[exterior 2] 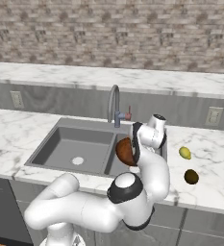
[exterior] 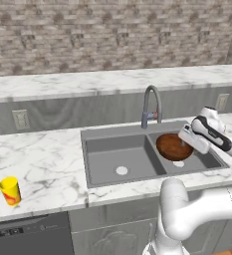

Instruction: Remove the lemon and avocado from the sink. Then move the bowl and cup from the counter to the sink for washing.

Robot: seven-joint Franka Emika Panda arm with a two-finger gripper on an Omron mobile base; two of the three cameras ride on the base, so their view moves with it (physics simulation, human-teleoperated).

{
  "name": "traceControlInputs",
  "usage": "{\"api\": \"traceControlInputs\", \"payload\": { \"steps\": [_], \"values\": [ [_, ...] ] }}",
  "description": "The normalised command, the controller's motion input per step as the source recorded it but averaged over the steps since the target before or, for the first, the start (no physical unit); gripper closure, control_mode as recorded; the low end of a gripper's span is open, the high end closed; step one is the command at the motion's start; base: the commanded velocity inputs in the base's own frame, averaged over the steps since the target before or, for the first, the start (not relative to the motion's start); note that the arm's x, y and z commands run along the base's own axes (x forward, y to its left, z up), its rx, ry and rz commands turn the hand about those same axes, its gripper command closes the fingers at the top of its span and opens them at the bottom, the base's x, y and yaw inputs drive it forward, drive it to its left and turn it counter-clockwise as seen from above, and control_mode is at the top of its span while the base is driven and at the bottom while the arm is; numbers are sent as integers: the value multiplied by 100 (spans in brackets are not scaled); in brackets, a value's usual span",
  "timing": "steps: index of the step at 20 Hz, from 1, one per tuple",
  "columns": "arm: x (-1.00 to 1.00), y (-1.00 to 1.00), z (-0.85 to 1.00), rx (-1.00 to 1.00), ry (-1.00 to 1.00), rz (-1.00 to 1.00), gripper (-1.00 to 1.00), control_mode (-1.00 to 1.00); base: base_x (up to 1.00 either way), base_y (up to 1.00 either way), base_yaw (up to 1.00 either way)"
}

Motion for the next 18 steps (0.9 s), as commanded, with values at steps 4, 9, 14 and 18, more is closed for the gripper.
{"api": "traceControlInputs", "payload": {
  "steps": [4,9,14,18],
  "values": [
    [-21,0,18,-2,0,-6,-100,-100,0,0,0],
    [-21,5,18,-2,0,-14,-100,-100,0,0,0],
    [-17,5,20,0,0,-14,-100,-100,0,0,0],
    [-21,7,22,0,0,-11,-100,-100,0,0,0]
  ]
}}
